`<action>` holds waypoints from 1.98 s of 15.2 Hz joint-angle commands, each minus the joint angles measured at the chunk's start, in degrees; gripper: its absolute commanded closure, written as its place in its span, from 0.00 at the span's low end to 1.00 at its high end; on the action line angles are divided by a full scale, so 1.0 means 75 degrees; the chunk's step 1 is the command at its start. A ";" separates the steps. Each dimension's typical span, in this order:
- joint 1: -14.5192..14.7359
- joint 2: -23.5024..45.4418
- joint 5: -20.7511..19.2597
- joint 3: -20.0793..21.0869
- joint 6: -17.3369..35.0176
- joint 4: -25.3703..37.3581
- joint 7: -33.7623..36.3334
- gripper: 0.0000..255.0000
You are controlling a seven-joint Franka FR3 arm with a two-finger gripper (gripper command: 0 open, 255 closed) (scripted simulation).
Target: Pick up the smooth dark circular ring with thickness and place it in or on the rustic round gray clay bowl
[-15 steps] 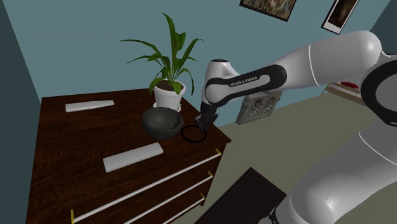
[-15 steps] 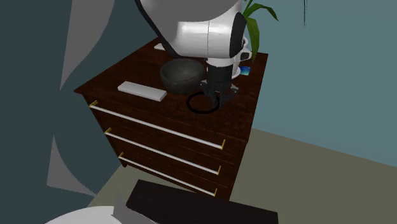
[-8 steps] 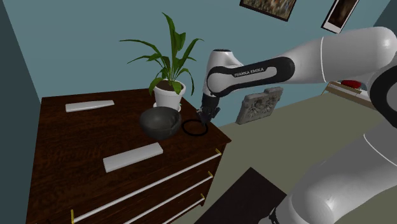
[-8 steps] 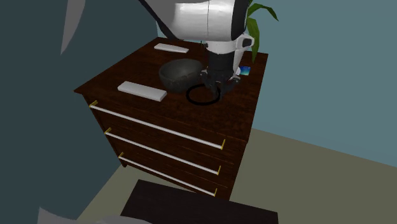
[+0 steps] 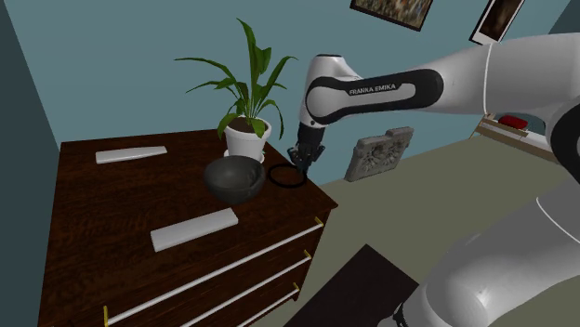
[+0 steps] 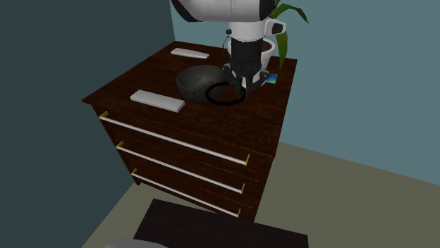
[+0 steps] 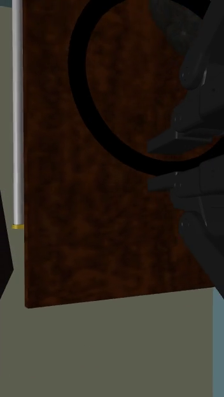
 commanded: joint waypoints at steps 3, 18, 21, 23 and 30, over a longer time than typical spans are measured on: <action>0.0002 -0.0113 0.0012 -0.0007 -0.0419 0.0305 -0.0015 1.00; 0.0359 0.1427 -0.0116 0.0580 -0.1466 0.2859 0.0977 1.00; 0.0553 0.2211 -0.0267 0.0784 -0.1687 0.3837 0.1400 1.00; 0.0662 0.2601 -0.0355 0.0861 -0.1716 0.4240 0.1596 1.00; 0.0657 0.2639 -0.0372 0.0853 -0.1008 0.3568 0.1623 1.00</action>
